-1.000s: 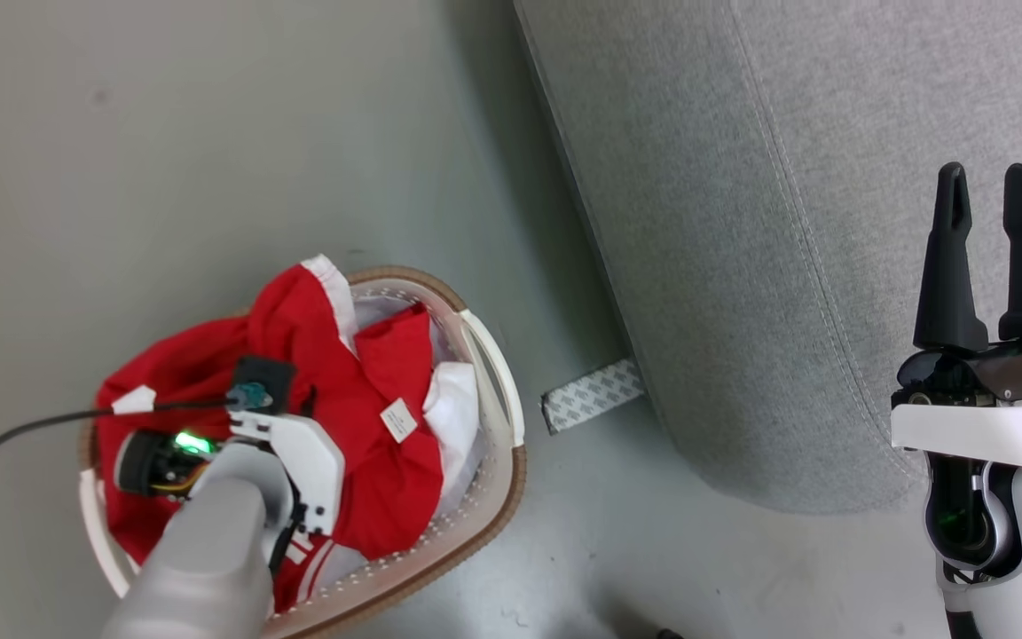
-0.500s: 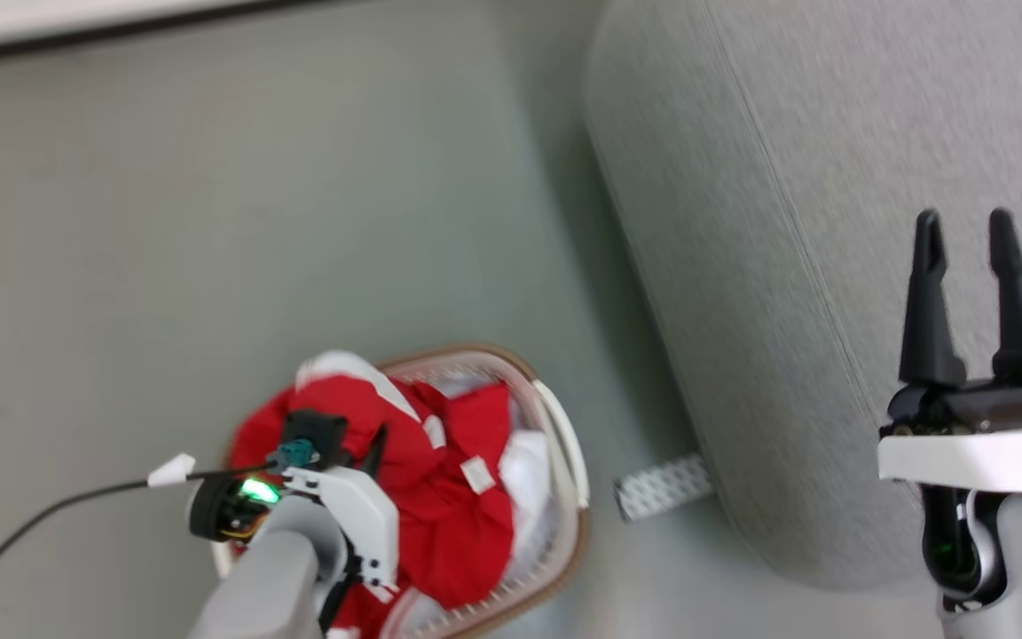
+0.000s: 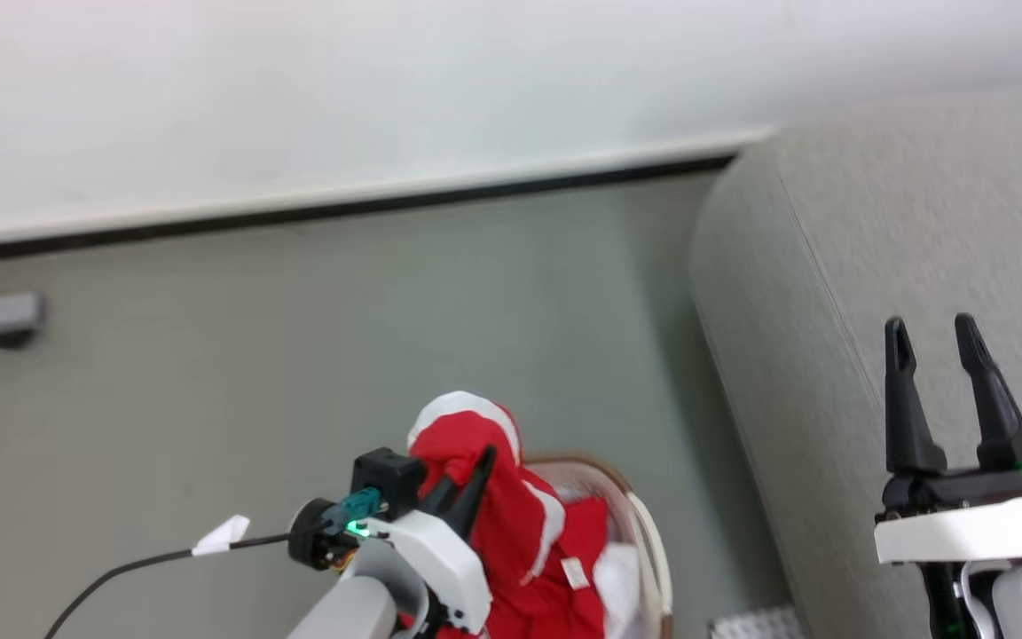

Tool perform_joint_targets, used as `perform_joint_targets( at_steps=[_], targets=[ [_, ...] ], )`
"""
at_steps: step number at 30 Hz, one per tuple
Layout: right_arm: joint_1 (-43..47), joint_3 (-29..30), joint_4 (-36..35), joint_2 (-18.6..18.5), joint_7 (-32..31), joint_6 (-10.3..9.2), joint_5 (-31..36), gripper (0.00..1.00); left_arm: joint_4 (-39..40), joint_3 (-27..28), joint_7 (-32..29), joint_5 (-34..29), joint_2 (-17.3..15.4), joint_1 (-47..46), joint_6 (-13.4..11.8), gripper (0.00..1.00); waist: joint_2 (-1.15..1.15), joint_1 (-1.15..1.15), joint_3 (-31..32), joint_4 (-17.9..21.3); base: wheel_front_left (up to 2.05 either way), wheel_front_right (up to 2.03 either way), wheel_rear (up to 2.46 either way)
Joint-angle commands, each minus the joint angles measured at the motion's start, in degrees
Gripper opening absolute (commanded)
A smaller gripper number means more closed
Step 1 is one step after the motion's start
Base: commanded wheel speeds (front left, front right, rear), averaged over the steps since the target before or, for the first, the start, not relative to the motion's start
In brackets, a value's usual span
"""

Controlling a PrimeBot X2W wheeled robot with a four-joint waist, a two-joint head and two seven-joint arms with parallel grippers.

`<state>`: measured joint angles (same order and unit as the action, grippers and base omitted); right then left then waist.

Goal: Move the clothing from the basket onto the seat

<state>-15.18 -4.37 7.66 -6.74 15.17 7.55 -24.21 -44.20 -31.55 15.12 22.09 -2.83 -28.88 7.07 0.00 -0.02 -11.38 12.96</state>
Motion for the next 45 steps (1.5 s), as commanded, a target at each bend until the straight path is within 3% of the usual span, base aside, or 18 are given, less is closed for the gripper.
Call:
perform_joint_targets(
  at_steps=[1,10,22,36,45],
  targets=[
    [1.64,-0.25,0.53,-0.51,-0.04,-0.12,-0.24,1.00,2.27,-0.28,0.03,0.84,-0.15,1.32,-0.30,0.00,0.00,0.02,5.41,-4.39,0.00,0.00,0.00],
    [5.52,-2.11,2.02,-0.17,-0.04,-0.12,-1.19,1.00,12.25,-1.35,0.04,3.94,-0.15,-0.38,-1.23,0.00,0.00,0.02,11.14,-7.87,0.00,0.00,0.00],
    [7.34,-7.82,1.86,0.00,-0.03,-0.12,-2.68,1.00,22.27,-1.71,-2.10,5.14,-0.54,-6.96,-3.33,0.00,0.00,0.02,12.76,-9.66,0.00,0.00,0.00],
    [6.15,-13.81,1.69,-1.81,-0.04,-0.12,-2.85,1.00,26.14,-1.17,-3.89,5.99,-1.62,-7.92,-4.87,0.00,0.00,0.02,12.73,-10.13,0.00,0.00,0.00],
    [1.97,-24.10,4.08,-3.81,-0.04,-0.12,-2.95,1.00,25.05,-3.06,-4.20,6.23,-1.16,-6.57,-4.55,0.00,0.00,0.02,13.03,-10.80,0.00,0.00,0.00]
  ],
)
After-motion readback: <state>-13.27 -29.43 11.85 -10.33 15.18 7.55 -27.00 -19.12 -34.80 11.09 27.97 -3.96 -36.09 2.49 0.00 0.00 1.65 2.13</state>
